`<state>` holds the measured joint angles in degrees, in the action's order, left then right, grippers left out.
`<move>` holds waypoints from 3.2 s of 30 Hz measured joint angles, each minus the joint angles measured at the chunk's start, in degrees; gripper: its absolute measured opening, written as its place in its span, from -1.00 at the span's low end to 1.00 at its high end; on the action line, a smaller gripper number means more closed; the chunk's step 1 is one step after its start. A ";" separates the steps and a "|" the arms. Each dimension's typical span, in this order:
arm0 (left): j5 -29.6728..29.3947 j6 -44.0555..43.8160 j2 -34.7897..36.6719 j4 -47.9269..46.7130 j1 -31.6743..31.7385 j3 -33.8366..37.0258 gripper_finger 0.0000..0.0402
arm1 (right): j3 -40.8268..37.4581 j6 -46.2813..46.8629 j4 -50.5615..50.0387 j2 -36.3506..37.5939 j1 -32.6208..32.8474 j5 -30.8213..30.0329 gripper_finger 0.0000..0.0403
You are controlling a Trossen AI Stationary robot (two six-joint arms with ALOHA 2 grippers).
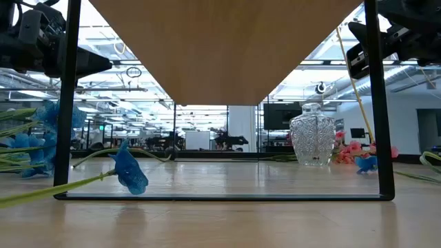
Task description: Pick and place flowers into a vace then onto a shelf
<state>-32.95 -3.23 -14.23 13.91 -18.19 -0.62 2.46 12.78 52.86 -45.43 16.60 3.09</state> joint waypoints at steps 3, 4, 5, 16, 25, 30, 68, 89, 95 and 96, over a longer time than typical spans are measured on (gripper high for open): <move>0.00 -0.01 -0.01 -0.02 0.01 0.00 -0.75 | 0.00 0.00 0.00 -0.02 0.00 0.00 -0.25; 0.00 0.01 -0.01 -0.01 0.01 0.01 -0.75 | 0.00 0.00 0.00 -0.02 -0.01 0.00 -0.25; 0.00 0.01 0.01 -0.02 0.00 0.00 -0.75 | 0.00 0.00 0.00 -0.01 -0.01 0.00 -0.25; 0.00 0.01 0.01 -0.02 -0.01 0.02 -0.75 | 0.00 0.00 0.00 -0.02 -0.01 0.00 -0.25; 0.00 0.00 -0.01 0.00 0.01 0.01 -0.75 | 0.00 0.00 0.00 -0.02 -0.01 0.00 -0.25; 0.00 0.01 -0.01 -0.02 -0.01 0.00 -0.75 | 0.00 -0.01 0.00 -0.01 0.00 0.00 -0.25; 0.00 0.01 0.01 -0.02 0.01 0.00 -0.75 | 0.01 14.47 8.96 -0.02 0.00 -0.31 -0.25; -0.02 0.00 -0.01 -0.08 0.01 0.01 -0.75 | 22.32 -1.01 -27.48 -4.07 18.74 -10.94 -0.25; -0.02 0.01 -0.01 -0.20 0.01 0.00 -0.75 | 28.68 -0.89 -36.41 -9.15 24.69 -17.36 -0.25; -0.02 0.01 -0.01 -0.20 0.01 0.00 -0.75 | 29.74 -0.25 -37.19 -10.28 25.35 -18.23 -0.25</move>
<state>-32.97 -3.23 -14.24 13.72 -18.17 -0.62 32.19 12.53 15.67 -55.71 41.95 -15.14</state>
